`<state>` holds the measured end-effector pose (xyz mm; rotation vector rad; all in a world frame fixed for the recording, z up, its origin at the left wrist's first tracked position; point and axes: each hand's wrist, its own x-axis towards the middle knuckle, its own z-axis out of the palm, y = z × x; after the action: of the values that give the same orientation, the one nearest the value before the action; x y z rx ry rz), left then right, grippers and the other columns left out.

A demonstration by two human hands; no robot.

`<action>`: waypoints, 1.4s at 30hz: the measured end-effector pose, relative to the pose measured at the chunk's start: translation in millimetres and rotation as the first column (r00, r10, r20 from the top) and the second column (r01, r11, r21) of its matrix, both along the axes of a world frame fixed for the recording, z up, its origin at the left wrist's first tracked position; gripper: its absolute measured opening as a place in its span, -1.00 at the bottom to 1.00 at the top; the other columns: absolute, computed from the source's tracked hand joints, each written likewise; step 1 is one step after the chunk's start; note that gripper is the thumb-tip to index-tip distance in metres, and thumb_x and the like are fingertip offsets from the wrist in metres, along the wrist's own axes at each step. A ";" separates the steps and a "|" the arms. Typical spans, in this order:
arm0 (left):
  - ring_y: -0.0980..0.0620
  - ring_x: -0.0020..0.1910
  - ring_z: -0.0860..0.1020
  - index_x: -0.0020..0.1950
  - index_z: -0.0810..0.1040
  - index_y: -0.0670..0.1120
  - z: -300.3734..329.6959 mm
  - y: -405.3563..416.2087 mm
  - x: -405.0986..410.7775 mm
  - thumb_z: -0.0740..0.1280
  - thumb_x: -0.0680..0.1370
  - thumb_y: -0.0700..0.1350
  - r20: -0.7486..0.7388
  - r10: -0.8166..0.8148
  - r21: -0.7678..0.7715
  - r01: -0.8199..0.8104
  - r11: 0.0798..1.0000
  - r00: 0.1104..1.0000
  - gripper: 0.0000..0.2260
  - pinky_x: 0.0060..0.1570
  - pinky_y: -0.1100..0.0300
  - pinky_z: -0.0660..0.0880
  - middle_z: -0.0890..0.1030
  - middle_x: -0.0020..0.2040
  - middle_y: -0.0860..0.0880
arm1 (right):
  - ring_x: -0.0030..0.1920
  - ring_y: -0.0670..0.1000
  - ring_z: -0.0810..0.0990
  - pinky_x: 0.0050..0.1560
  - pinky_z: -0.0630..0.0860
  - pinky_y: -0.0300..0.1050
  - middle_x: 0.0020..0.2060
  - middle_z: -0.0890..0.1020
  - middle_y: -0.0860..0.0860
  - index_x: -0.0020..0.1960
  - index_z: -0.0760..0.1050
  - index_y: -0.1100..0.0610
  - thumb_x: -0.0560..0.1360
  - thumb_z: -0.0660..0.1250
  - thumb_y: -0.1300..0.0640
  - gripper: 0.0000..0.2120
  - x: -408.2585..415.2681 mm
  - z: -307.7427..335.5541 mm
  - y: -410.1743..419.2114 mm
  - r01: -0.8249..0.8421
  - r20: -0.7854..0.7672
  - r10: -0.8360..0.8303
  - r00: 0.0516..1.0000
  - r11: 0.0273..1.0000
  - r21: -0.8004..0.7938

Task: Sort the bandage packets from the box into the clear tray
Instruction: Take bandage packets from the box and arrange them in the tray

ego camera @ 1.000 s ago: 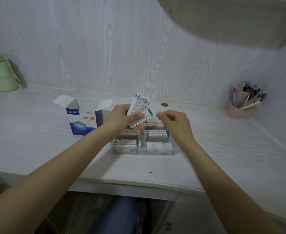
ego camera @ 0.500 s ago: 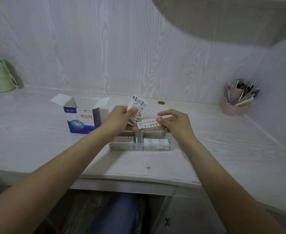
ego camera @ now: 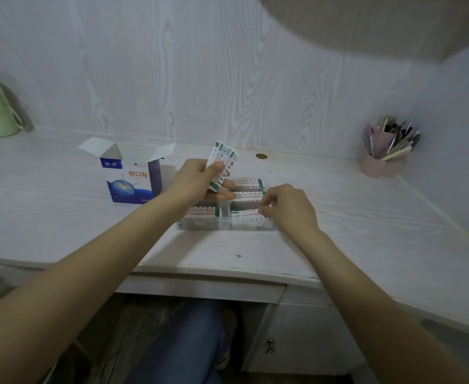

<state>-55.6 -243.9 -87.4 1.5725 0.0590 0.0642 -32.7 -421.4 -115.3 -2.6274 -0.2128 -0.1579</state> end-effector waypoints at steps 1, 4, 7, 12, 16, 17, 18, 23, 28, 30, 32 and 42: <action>0.03 -0.43 0.64 -0.07 0.48 -0.16 0.2 -1.2 -1.2 0.15 0.65 -0.14 -0.003 -0.004 -0.001 0.004 1.000 1.000 -0.82 -0.43 0.29 0.57 0.63 -0.22 -0.17 | -0.08 -0.01 0.52 -0.21 0.37 -0.16 -0.23 0.54 -0.07 -0.19 0.60 0.04 0.43 0.43 0.16 -0.95 -0.7 1.0 2.2 -0.008 0.012 0.008 1.000 0.999 -0.037; 0.03 -0.44 0.63 -0.09 0.48 -0.15 1.1 -2.5 -3.1 0.15 0.65 -0.15 -0.001 -0.013 0.000 0.013 1.000 1.000 -0.81 -0.44 0.30 0.56 0.63 -0.23 -0.18 | -0.03 0.02 0.53 -0.23 0.38 -0.16 -0.18 0.58 -0.02 -0.20 0.62 0.07 0.41 0.46 0.16 -0.97 0.6 2.9 7.1 -0.015 0.022 0.018 1.000 0.994 -0.106; 0.03 -0.42 0.64 -0.09 0.48 -0.15 1.8 -1.8 -3.3 0.15 0.65 -0.14 0.006 -0.016 0.013 0.016 1.000 1.000 -0.81 -0.41 0.28 0.58 0.64 -0.22 -0.17 | -0.09 0.00 0.54 -0.25 0.36 -0.17 -0.24 0.56 -0.05 -0.21 0.63 0.08 0.40 0.47 0.16 -0.97 3.8 5.4 9.4 -0.035 -0.015 0.034 0.999 0.993 -0.114; 0.01 -0.38 0.65 0.04 0.48 -0.19 1.0 1.8 -3.1 0.17 0.64 -0.14 0.001 -0.025 0.010 0.025 1.000 1.000 -0.85 -0.38 0.28 0.59 0.65 -0.22 -0.15 | -0.17 -0.03 0.58 -0.25 0.43 -0.18 -0.31 0.61 -0.07 -0.22 0.64 0.08 0.40 0.45 0.15 -0.97 5.0 6.8 10.6 -0.077 0.004 0.077 0.997 0.997 -0.018; -0.03 -0.30 0.67 0.13 0.50 -0.22 -0.1 5.7 -4.7 0.24 0.61 -0.18 -0.016 -0.072 -0.007 0.072 0.997 0.997 -0.84 -0.35 0.26 0.59 0.67 -0.20 -0.17 | -0.20 -0.12 0.57 -0.24 0.43 -0.27 -0.20 0.63 -0.06 -0.01 0.61 0.04 0.45 0.43 0.06 -0.87 0.3 24.6 10.3 -0.127 0.038 0.129 0.991 0.810 0.572; -0.04 -0.29 0.68 0.12 0.52 -0.21 0.2 5.6 -6.0 0.26 0.59 -0.19 -0.020 -0.107 -0.004 0.107 0.994 0.994 -0.85 -0.34 0.26 0.60 0.68 -0.19 -0.17 | -0.22 -0.12 0.60 -0.27 0.46 -0.25 -0.17 0.64 -0.04 0.04 0.59 0.03 0.45 0.43 0.05 -0.82 -1.3 28.6 10.8 -0.130 0.004 0.169 0.986 0.743 0.657; -0.04 -0.29 0.68 0.10 0.53 -0.19 1.0 5.0 -7.6 0.28 0.57 -0.20 -0.023 -0.152 0.001 0.152 0.988 0.988 -0.87 -0.33 0.26 0.60 0.69 -0.18 -0.17 | -0.26 -0.13 0.62 -0.32 0.47 -0.24 -0.17 0.65 -0.03 0.06 0.57 0.04 0.46 0.43 0.07 -0.81 -2.7 31.2 11.9 -0.133 -0.018 0.203 0.979 0.704 0.698; -0.03 -0.32 0.67 0.03 0.54 -0.16 4.1 5.3 -14.3 0.28 0.57 -0.15 -0.060 -0.264 0.022 0.266 0.964 0.963 -0.89 -0.38 0.32 0.56 0.69 -0.24 -0.15 | -0.39 -0.08 0.61 -0.41 0.44 -0.26 -0.31 0.67 0.05 -0.01 0.61 0.22 0.45 0.43 0.24 -0.87 -3.7 27.9 15.5 -0.141 -0.054 0.260 0.964 0.673 0.726; 0.03 -0.31 0.67 0.04 0.56 -0.16 -0.5 8.2 -11.0 0.24 0.60 -0.09 -0.058 -0.161 0.118 0.167 0.979 0.985 -0.83 -0.37 0.29 0.58 0.67 -0.18 -0.11 | -0.44 -0.08 0.60 -0.42 0.48 -0.31 -0.31 0.68 0.08 0.00 0.59 0.24 0.42 0.45 0.29 -0.84 -5.4 23.9 18.5 -0.098 -0.057 0.208 0.977 0.663 0.742; 0.12 -0.36 0.64 0.04 0.57 -0.16 -1.4 8.6 -7.7 0.29 0.58 -0.10 -0.016 -0.074 0.197 0.076 0.977 0.997 -0.85 -0.41 0.31 0.56 0.66 -0.21 -0.06 | -0.42 -0.05 0.62 -0.40 0.51 -0.29 -0.29 0.69 0.10 0.00 0.59 0.23 0.42 0.45 0.28 -0.84 -4.7 22.1 18.3 -0.088 -0.048 0.183 0.982 0.666 0.741; 0.13 -0.39 0.64 -0.03 0.55 -0.14 -0.9 9.4 -5.8 0.30 0.57 -0.13 -0.013 -0.020 0.159 0.022 0.987 1.000 -0.90 -0.45 0.33 0.53 0.65 -0.22 -0.05 | -0.40 -0.03 0.63 -0.35 0.54 -0.26 -0.26 0.70 0.11 -0.01 0.60 0.22 0.44 0.45 0.26 -0.86 -3.3 20.5 15.5 -0.077 -0.036 0.151 0.988 0.679 0.730; -0.02 -0.38 0.66 -0.06 0.53 -0.17 -2.1 10.6 -2.1 0.27 0.59 -0.17 -0.018 0.024 0.086 -0.023 0.996 1.000 -0.91 -0.41 0.25 0.59 0.64 -0.24 -0.13 | -0.48 -0.19 0.54 -0.37 0.41 -0.28 -0.30 0.66 0.04 -0.20 0.56 0.12 0.47 0.42 0.21 -0.91 3.0 10.8 0.5 -0.008 -0.026 0.035 0.999 0.723 0.691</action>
<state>-57.7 -233.3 -89.5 1.6587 0.0909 0.0707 -29.7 -421.0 -104.5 -1.8673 -0.1336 -0.1447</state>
